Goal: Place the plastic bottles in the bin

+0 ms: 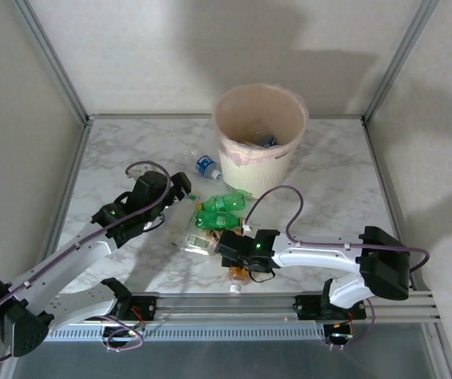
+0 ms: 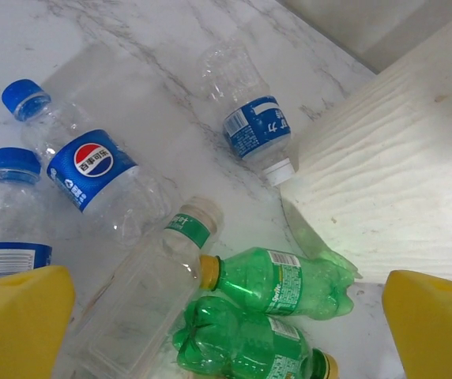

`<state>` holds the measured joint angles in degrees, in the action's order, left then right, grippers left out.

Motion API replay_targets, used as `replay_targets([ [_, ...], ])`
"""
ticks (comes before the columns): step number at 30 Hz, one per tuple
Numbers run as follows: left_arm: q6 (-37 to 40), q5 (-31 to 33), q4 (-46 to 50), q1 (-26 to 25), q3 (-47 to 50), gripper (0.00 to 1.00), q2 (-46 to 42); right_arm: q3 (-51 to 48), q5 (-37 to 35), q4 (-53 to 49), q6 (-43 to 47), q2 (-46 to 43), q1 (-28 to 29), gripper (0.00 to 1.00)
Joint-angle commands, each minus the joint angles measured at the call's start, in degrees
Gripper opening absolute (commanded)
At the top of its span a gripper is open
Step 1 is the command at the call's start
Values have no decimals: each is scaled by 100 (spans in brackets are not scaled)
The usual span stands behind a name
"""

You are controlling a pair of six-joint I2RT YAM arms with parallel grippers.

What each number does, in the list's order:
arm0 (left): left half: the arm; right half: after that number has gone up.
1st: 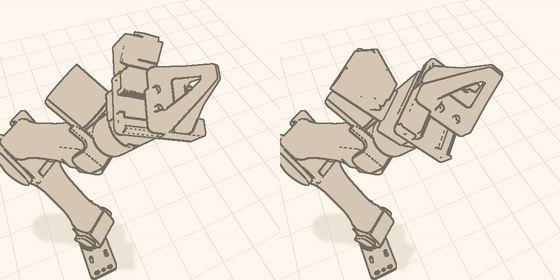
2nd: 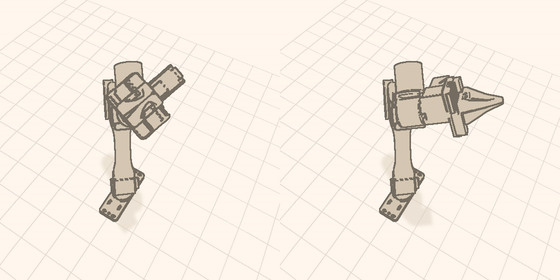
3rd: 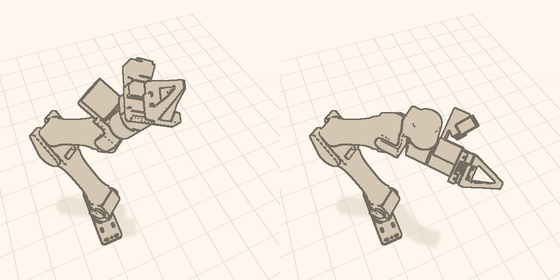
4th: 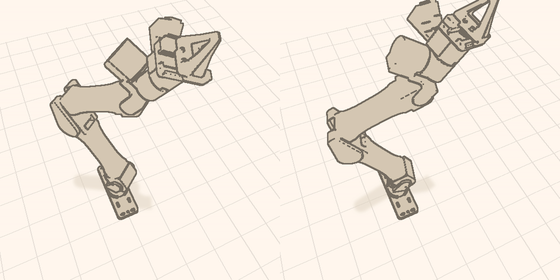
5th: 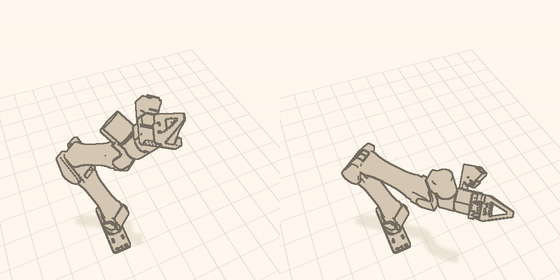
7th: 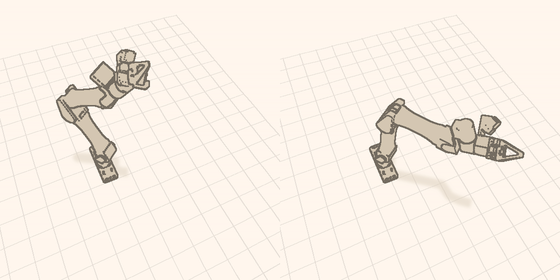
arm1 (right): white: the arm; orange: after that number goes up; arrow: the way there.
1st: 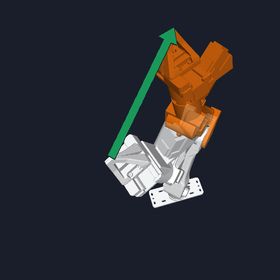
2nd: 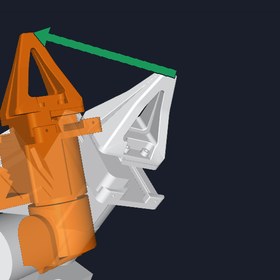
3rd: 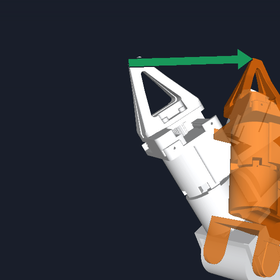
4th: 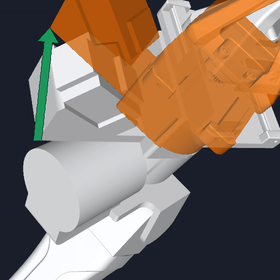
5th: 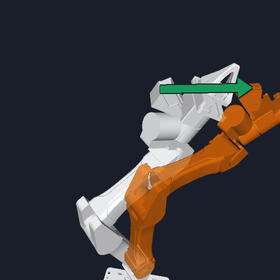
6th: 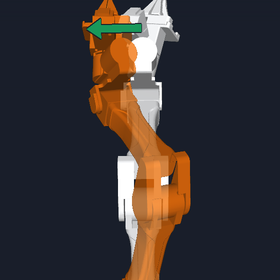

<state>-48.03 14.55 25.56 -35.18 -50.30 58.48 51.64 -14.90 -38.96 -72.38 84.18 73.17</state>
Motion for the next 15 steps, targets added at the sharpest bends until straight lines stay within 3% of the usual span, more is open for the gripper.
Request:
replay_targets([
  [1,-66,-84,-58,95,138,100,-143,204,61,47,97,209,19,88],
  [15,-132,-228,-93,292,309,100,-161,218,258,15,198,854,-156,77],
])
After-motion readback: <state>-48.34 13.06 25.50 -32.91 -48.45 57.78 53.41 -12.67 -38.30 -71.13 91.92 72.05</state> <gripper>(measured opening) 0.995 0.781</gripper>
